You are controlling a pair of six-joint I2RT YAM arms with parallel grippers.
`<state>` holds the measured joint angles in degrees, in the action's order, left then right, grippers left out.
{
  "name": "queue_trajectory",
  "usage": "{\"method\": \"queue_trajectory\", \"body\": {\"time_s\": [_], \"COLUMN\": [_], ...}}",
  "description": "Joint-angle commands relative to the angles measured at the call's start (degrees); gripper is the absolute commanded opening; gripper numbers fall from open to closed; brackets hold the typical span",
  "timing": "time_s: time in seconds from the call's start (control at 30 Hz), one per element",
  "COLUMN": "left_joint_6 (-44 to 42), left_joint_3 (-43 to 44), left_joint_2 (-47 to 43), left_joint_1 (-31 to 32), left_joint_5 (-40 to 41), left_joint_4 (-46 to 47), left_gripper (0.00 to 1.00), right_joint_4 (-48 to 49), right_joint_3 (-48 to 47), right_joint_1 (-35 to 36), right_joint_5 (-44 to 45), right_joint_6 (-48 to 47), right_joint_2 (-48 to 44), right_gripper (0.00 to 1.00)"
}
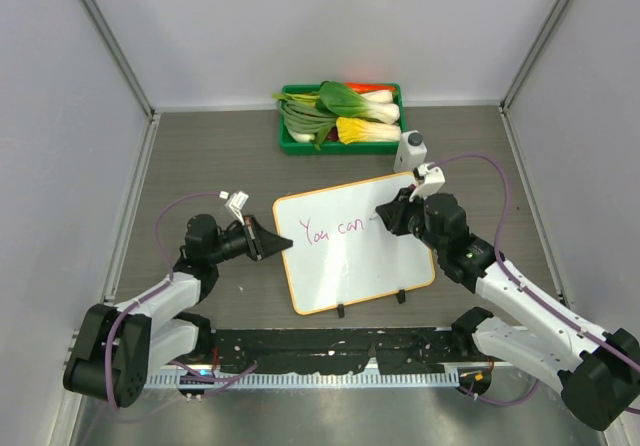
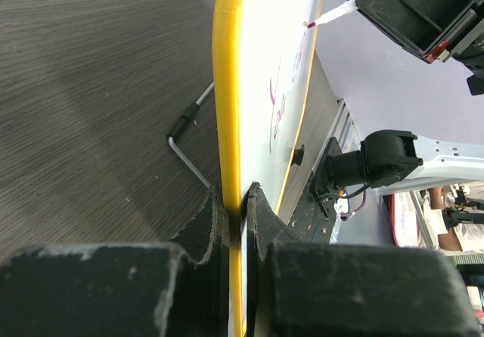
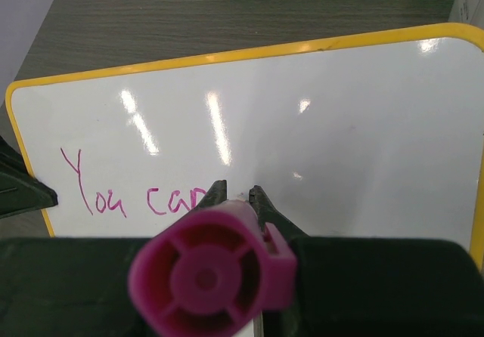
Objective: Write a sentence on the whiteboard
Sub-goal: Write on the whiteboard at the whiteboard stand.
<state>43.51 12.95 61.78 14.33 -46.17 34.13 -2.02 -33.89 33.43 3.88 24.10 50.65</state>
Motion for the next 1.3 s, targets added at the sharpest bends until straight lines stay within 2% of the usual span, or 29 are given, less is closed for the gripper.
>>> {"method": "queue_trajectory", "body": {"time_s": [0.0,0.5,0.8,1.27], "left_joint_6": [-5.7,-5.7,-5.7,-5.6], "left_joint_3": [0.4,0.3,0.3,0.4], "left_joint_2": [1.1,0.8,1.0,1.2], "left_joint_1": [-0.2,-0.2,-0.2,-0.2], "left_joint_5": [4.1,4.3,4.2,4.2], "left_joint_4": [-2.3,-2.4,-2.2,-2.1], "left_gripper": [0.00,0.00,0.00,0.00], "right_joint_4": [-0.8,-3.8,-3.3,-0.1], "right_joint_3": [0.8,1.9,-1.9,-2.4], "right_joint_1": [0.2,0.2,0.3,0.2], "right_joint_5": [-1.0,3.5,7.7,1.6], "right_joint_6": [-0.4,0.4,-0.2,1.5], "right_joint_2": [-0.6,-2.5,-1.1,0.6], "right_gripper": [0.01,0.01,0.01,0.01]}}
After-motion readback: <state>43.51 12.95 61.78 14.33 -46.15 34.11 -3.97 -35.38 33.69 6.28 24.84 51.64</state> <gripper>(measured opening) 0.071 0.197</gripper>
